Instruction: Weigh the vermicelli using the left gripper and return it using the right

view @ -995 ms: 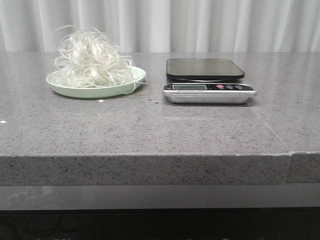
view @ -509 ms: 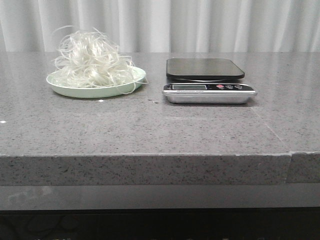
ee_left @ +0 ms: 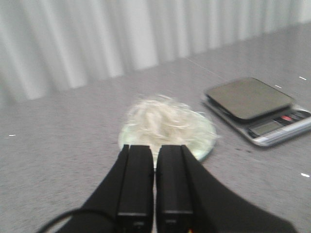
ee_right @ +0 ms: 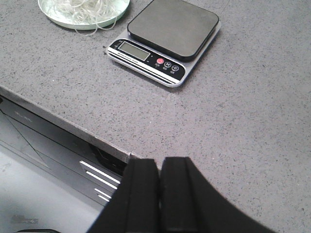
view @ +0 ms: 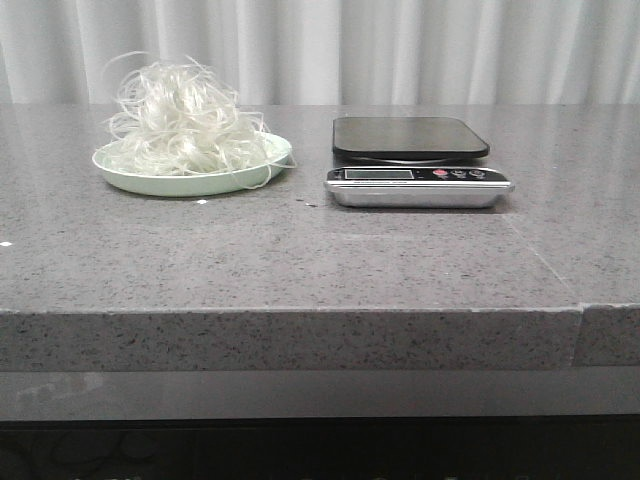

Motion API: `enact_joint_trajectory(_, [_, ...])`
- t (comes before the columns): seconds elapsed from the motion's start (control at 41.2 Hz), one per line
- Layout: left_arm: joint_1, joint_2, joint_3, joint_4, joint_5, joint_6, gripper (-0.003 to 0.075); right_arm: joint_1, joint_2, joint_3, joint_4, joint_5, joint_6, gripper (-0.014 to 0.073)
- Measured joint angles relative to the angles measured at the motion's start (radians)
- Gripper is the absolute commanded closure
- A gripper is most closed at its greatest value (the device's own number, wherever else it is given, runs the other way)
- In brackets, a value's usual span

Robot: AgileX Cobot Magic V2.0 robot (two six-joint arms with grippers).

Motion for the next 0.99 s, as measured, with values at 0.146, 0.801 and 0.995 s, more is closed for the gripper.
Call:
enact_joint_trajectory(0.146, [0.132, -0.151, 0.196, -0.024, -0.142, 0.000, 0.0577, 0.000, 0.000, 0.000, 0.000, 0.000, 0.000, 0.0434])
enact_joint_trajectory(0.801, [0.338, -0.448, 0.597, -0.074, -0.348, 0.000, 0.0577, 0.000, 0.000, 0.000, -0.002, 0.000, 0.000, 0.0434])
enact_joint_trajectory(0.995, [0.338, -0.448, 0.597, -0.076, -0.368, 0.000, 0.0577, 0.000, 0.000, 0.000, -0.002, 0.000, 0.000, 0.0434])
